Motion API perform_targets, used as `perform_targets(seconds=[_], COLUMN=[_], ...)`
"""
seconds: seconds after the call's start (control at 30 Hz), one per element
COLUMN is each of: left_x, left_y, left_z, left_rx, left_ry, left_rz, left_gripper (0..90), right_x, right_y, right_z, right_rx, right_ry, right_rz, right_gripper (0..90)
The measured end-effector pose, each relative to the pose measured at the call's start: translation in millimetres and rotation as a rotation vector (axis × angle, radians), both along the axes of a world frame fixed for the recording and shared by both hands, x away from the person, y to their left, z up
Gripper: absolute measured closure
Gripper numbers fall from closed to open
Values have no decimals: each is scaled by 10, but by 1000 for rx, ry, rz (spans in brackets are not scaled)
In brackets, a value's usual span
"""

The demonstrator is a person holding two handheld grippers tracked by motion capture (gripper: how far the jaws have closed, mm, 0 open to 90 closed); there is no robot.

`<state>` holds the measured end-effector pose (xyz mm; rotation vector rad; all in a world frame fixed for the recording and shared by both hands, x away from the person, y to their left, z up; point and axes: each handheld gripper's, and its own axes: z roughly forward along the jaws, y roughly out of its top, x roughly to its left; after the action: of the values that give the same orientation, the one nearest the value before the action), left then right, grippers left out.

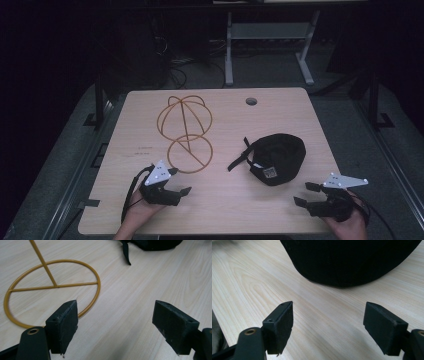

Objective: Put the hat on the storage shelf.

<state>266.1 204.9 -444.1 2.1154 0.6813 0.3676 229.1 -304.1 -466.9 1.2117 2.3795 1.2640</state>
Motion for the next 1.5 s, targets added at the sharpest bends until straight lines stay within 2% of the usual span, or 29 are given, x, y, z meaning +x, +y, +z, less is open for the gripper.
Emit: perform_targets(seconds=[0.33, 0.43, 0.53, 0.63, 0.77, 1.17, 1.33, 1.5], left_x=[-16, -28, -30, -32, -36, -15, 54, 120], left_y=[6, 0, -23, -64, -121, -389, -552, -773], left_z=[-8, -4, 19, 45, 80, 140, 195, 263], left_rx=[-21, -12, -37, -62, -79, -77, -74, -62], left_ry=[20, 16, 22, 47, 43, 63, 77, 70], left_rz=[-6, -16, -23, -51, -65, -135, -162, -199], left_gripper=[202, 202, 202, 197, 197, 202, 208, 215], right_x=[0, 0, -17, -25, -15, -23, -5, -22], right_y=[-10, 1, 4, -4, -7, 12, 12, -9], right_z=[-6, 13, 18, 17, 10, 15, 9, 27], right_rx=[12, 20, 20, 26, 20, 19, 16, 35], right_ry=[2, -3, 0, 6, 4, 7, 11, 1], right_rz=[-5, -3, -3, -5, -1, -8, -4, -15], right_gripper=[227, 226, 226, 225, 226, 226, 226, 225])
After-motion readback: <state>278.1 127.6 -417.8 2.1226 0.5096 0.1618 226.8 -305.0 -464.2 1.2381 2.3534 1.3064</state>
